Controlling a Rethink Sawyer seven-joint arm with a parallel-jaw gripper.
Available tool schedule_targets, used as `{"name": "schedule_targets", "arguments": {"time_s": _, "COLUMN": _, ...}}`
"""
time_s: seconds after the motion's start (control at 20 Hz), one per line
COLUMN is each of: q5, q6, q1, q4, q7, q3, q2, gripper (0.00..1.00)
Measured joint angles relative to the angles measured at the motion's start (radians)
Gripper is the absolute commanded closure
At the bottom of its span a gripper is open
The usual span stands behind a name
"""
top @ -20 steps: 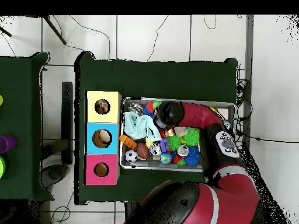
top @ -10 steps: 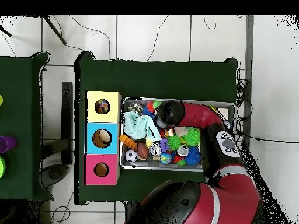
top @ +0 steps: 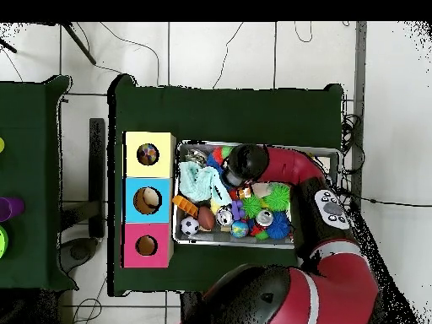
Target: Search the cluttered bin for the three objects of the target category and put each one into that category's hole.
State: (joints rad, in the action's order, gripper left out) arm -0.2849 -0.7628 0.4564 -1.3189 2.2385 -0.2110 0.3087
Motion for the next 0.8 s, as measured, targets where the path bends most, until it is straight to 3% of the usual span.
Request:
{"name": "schedule_targets", "arguments": {"time_s": 0.5, "q5": 0.030, "q6": -0.286, "q1": 0.000, "q4": 0.005, "q7": 0.000, "q3": 0.000, "q2": 0.085, "gripper": 0.00}}
{"name": "schedule_targets", "arguments": {"time_s": 0.8, "q5": 0.037, "q6": -0.345, "q1": 0.001, "q4": 0.010, "q7": 0.000, "q3": 0.000, "q2": 0.113, "gripper": 0.00}}
